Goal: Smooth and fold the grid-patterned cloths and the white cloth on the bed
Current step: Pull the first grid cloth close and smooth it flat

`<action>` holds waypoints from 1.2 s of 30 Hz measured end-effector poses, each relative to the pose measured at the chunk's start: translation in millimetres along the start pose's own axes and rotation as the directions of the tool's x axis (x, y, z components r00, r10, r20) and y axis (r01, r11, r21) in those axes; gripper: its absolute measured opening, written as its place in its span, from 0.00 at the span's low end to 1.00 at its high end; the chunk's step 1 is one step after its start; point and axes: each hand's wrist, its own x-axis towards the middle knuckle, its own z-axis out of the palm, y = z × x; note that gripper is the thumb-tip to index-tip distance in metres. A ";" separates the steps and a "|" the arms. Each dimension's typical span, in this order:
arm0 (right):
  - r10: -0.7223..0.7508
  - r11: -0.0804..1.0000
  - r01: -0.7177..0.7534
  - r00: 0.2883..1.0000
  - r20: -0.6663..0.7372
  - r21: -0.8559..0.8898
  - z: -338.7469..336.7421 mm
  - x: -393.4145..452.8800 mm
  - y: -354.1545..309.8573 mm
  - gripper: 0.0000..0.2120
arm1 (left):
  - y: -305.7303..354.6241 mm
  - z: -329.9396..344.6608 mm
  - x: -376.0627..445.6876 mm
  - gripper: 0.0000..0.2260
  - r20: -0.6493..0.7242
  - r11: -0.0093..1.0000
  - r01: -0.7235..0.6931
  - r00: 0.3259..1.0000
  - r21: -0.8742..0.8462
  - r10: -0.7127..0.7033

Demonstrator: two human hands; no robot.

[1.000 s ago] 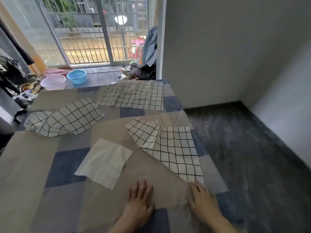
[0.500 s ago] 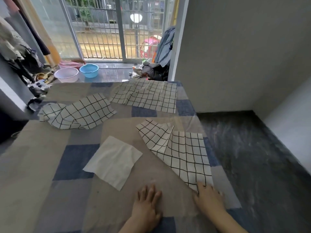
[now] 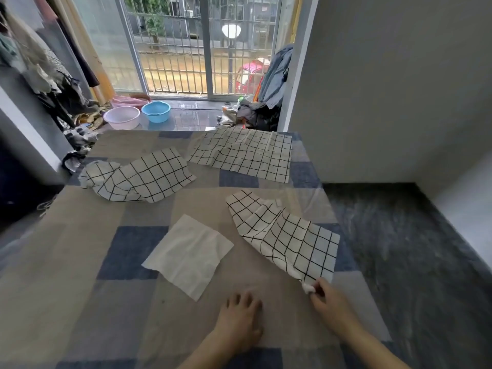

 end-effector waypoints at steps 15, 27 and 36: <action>0.492 0.743 0.052 0.634 0.597 -0.668 -36.8 -24.4 -13.1 0.14 | 9.4 -49.5 39.9 0.20 -0.354 0.947 -0.303 0.902 -0.107 0.249; 0.111 0.926 -0.077 0.991 0.074 -0.370 -25.2 -13.8 19.4 0.37 | 28.8 -34.5 29.5 0.20 0.100 0.874 -0.435 0.900 0.217 0.423; 0.147 0.898 -0.066 0.977 0.156 -0.435 -22.1 -20.6 37.4 0.52 | 1.1 -33.4 30.7 0.25 -0.201 0.957 -0.275 0.946 -0.093 0.253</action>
